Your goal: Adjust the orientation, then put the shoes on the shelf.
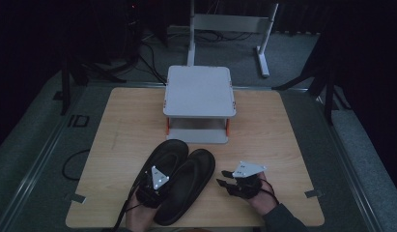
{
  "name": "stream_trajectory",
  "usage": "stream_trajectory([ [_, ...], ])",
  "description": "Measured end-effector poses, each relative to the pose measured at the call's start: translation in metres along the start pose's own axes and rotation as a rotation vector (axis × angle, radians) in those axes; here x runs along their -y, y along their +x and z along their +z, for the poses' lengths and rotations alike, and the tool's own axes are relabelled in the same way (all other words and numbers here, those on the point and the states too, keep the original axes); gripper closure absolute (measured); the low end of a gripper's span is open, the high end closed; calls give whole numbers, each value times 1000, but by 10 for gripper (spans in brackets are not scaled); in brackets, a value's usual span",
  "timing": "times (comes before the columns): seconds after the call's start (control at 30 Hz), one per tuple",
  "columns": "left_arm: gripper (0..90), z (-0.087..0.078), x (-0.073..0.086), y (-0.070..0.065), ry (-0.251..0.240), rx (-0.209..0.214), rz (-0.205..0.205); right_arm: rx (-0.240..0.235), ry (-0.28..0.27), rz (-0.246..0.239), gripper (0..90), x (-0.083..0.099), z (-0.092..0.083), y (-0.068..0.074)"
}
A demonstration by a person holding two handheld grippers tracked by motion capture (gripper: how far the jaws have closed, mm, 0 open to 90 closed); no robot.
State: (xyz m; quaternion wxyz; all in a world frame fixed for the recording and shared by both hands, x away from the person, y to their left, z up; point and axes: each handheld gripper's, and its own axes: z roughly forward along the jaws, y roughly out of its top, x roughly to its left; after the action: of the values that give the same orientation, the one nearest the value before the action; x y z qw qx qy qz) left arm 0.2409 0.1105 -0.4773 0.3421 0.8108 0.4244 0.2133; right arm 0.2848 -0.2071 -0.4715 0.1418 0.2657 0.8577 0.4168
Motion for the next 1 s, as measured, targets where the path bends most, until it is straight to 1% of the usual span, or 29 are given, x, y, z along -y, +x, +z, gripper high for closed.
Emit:
stream_trajectory([
  [0.03,754,0,1,2,-3,5,-2,17,-2,21,614,3,-4,-7],
  [0.13,756,-1,4,7,-23,39,-12,43,-17,47,614,6,-9,-16],
  [0.2,760,-3,5,11,-32,49,-25,56,-23,60,612,7,-13,-21],
  [0.3,764,-7,4,12,-47,43,-23,77,-32,73,612,9,-19,-28],
  [0.37,765,-9,3,11,-46,28,-9,87,-39,85,612,11,-22,-32],
  [0.5,765,-11,1,12,-52,28,-8,112,-45,109,613,15,-28,-41],
  [0.73,765,-15,-3,15,-73,29,-13,152,-61,147,614,22,-38,-52],
  [0.97,765,-14,-10,18,-87,27,-20,180,-68,175,614,27,-42,-60],
  [1.0,765,-14,-12,18,-87,26,-15,182,-68,179,614,28,-42,-61],
])
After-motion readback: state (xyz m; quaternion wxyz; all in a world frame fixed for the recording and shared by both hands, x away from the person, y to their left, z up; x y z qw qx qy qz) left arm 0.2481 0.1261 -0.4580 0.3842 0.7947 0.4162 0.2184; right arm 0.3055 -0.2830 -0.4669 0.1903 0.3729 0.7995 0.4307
